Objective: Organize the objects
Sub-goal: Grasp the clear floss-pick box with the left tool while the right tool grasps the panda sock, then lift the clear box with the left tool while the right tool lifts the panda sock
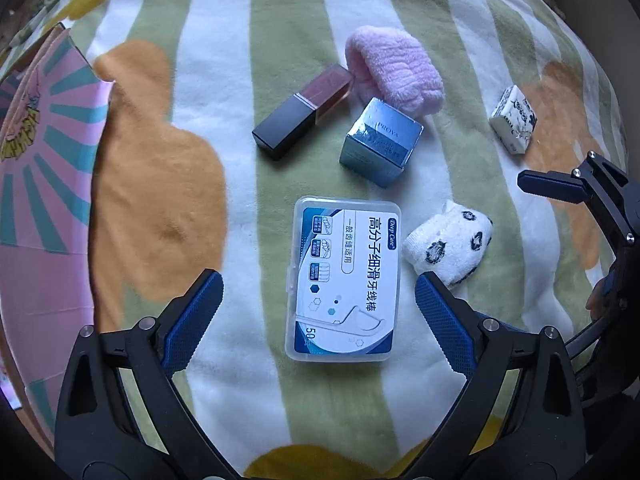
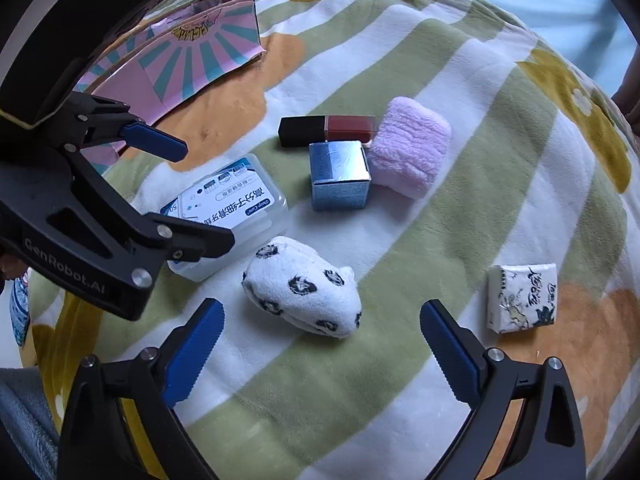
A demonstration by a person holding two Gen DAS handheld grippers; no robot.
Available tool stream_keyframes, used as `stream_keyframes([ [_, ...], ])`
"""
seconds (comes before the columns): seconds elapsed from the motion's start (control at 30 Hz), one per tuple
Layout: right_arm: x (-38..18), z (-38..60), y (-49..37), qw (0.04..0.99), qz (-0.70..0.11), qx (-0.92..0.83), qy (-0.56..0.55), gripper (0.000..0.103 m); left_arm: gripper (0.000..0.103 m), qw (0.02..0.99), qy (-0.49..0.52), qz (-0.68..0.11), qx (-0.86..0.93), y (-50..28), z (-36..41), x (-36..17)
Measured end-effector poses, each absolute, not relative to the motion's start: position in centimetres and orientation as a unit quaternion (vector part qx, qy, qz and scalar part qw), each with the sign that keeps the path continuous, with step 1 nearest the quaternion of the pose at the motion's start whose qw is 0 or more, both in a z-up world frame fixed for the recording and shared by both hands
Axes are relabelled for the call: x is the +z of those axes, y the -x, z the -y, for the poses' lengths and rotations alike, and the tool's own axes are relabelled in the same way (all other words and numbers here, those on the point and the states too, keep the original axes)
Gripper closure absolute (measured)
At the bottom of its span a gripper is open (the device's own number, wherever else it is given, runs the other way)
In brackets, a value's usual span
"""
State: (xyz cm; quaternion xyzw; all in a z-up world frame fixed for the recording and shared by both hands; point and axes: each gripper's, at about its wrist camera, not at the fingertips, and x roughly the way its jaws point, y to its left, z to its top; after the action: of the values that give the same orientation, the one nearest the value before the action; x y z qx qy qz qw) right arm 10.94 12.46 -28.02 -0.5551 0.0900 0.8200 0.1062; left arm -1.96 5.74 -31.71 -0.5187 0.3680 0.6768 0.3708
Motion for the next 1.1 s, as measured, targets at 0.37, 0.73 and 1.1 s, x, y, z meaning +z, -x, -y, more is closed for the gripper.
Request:
stream_keyframes([
  [0.37, -30.2, -12.4, -9.5, 0.059, -0.081, 0.814, 0.573, 0.041, 0.046, 0.387, 0.531, -0.382, 0.650, 1.7, -6.7, -34.0],
  [0.73, -29.4, -13.5, -10.3, 0.060, -0.088, 0.813, 0.573, 0.051, 0.047, 0.403, 0.513, -0.395, 0.647, 1.0, -6.7, -33.6],
  [1.1, -25.3, -13.1, -11.4, 0.091, -0.094, 0.817, 0.562, 0.051, 0.047, 0.423, 0.485, -0.384, 0.663, 0.1, -5.9, -28.9],
])
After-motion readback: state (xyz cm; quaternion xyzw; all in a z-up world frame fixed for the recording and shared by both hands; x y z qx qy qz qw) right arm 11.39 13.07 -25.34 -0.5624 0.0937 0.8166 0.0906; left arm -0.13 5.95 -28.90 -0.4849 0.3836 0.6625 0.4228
